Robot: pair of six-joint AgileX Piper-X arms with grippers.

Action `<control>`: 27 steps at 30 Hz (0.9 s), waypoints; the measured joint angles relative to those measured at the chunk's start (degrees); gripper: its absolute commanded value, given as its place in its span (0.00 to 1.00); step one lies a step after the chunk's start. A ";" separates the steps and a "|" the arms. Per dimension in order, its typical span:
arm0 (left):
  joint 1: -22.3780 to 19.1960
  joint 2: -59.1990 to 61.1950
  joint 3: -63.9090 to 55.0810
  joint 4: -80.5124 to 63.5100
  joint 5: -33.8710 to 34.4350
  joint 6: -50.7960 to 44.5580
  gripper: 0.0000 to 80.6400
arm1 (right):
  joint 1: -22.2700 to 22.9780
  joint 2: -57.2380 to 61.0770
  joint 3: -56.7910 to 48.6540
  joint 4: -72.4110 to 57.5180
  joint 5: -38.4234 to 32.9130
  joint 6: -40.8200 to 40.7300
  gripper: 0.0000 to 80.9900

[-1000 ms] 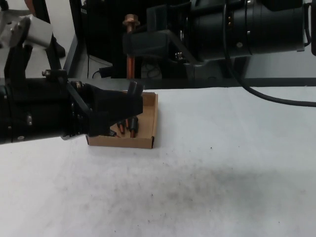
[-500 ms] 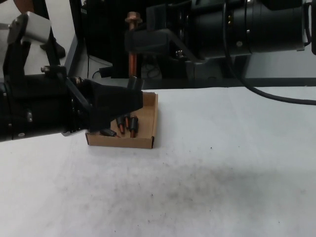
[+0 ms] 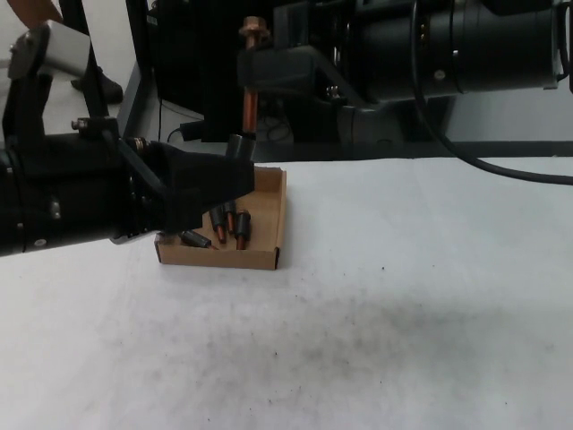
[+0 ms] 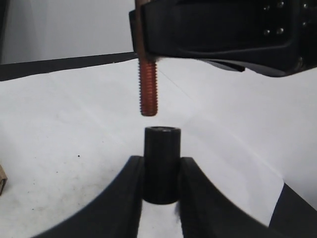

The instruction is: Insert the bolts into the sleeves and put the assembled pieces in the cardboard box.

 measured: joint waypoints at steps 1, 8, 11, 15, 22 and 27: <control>0.00 0.00 0.00 0.00 -0.06 0.02 0.01 | 0.00 0.00 0.00 0.00 0.03 0.27 0.00; 0.00 0.00 0.00 0.00 -0.17 0.38 0.01 | 0.00 0.00 0.00 0.00 -1.54 0.23 0.00; 0.00 0.00 0.00 -0.44 -0.17 0.40 0.01 | 0.00 0.00 0.00 0.00 -2.22 1.23 0.00; 0.00 0.00 0.00 -0.46 -0.17 0.40 0.01 | 0.00 0.00 0.00 0.00 -2.19 1.77 0.00; 0.00 0.00 0.00 -0.93 -0.17 0.40 0.01 | 0.00 0.00 0.00 0.00 -3.64 2.82 0.00; 0.00 0.00 0.00 -1.55 -0.40 0.40 0.01 | 0.00 0.00 0.00 0.00 -3.88 4.42 0.00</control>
